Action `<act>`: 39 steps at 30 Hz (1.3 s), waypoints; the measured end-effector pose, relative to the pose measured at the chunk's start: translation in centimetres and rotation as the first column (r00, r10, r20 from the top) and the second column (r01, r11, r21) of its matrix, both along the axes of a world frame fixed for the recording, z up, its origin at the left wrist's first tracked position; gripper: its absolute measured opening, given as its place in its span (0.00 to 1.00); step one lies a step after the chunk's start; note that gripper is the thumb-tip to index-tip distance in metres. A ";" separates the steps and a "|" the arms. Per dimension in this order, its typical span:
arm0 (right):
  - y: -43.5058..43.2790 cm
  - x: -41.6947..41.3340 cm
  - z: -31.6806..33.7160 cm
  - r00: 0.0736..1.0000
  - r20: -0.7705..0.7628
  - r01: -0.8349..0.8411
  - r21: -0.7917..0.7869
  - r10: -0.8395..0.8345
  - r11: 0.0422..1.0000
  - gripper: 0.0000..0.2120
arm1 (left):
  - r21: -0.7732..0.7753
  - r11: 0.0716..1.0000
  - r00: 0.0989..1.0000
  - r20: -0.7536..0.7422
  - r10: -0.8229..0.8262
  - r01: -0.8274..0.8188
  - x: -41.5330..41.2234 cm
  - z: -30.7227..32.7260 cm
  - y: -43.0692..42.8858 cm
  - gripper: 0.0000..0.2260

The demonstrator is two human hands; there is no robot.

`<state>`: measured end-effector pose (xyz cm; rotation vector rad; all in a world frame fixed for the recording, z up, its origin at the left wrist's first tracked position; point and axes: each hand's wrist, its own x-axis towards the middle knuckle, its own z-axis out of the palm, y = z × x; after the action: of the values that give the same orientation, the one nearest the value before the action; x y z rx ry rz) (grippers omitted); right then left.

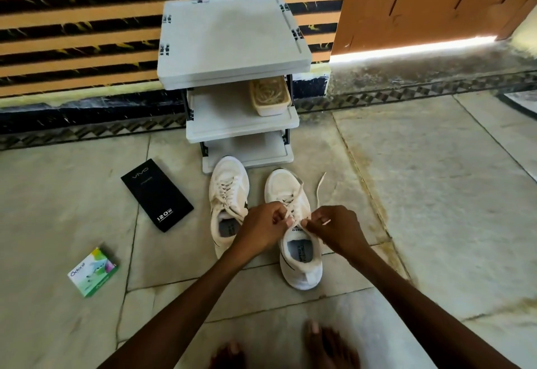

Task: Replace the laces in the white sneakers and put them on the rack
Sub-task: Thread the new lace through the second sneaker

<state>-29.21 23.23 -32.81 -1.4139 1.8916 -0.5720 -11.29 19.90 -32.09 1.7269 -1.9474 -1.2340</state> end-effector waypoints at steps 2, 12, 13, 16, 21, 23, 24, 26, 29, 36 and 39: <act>-0.1 0.4 -0.3 0.998 0.056 0.003 -0.076 0.001 0.997 0.07 | 0.051 0.998 0.992 -0.122 0.030 -0.024 0.1 0.1 -0.3 0.07; -1.7 1.5 0.9 0.971 0.095 -0.201 -0.177 0.220 0.963 0.04 | -0.054 0.998 0.910 -0.414 0.005 -0.030 0.5 4.4 -3.4 0.06; -1.8 1.8 1.3 0.959 0.094 -0.249 -0.169 0.268 0.953 0.05 | -0.079 0.997 0.912 -0.411 -0.020 -0.014 0.4 4.7 -3.7 0.07; -2.1 2.5 2.2 0.929 0.106 -0.338 -0.147 0.354 0.930 0.06 | -0.085 0.996 0.914 -0.406 -0.019 -0.017 0.1 4.7 -4.4 0.06; -2.3 2.6 2.2 0.959 0.170 -0.210 -0.121 0.229 0.970 0.04 | 0.056 0.998 0.934 -0.355 0.034 -0.014 0.0 3.1 -4.3 0.10; -2.2 2.4 2.4 0.947 0.270 -0.161 -0.069 0.174 0.985 0.04 | 0.100 0.994 0.942 -0.335 -0.003 0.038 0.3 2.5 -3.7 0.13; -2.2 2.3 2.7 0.936 0.320 -0.140 -0.042 0.146 0.989 0.05 | 0.104 0.993 0.946 -0.325 -0.025 0.062 0.4 2.3 -3.4 0.13; -2.1 2.1 3.1 0.913 0.396 -0.108 -0.004 0.101 0.994 0.06 | 0.091 0.995 0.948 -0.317 -0.019 0.051 0.4 2.1 -3.0 0.10; -2.1 2.1 3.2 0.919 0.395 -0.032 0.041 0.013 0.999 0.08 | 0.060 0.995 0.937 -0.335 0.101 -0.085 0.2 2.1 -3.1 0.07; -2.1 1.6 2.9 0.998 -0.042 -0.030 0.124 0.036 0.992 0.03 | 0.012 0.996 0.905 -0.418 0.082 -0.085 0.4 4.4 -3.0 0.08; -1.9 0.7 3.3 0.998 -0.060 -0.001 0.069 0.005 0.998 0.09 | 0.021 0.998 0.904 -0.423 0.069 -0.066 0.3 4.5 -2.8 0.10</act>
<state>-28.50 21.30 -29.55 -1.4039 1.9374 -0.4633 -10.96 17.12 -27.64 1.3680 -1.6148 -1.4468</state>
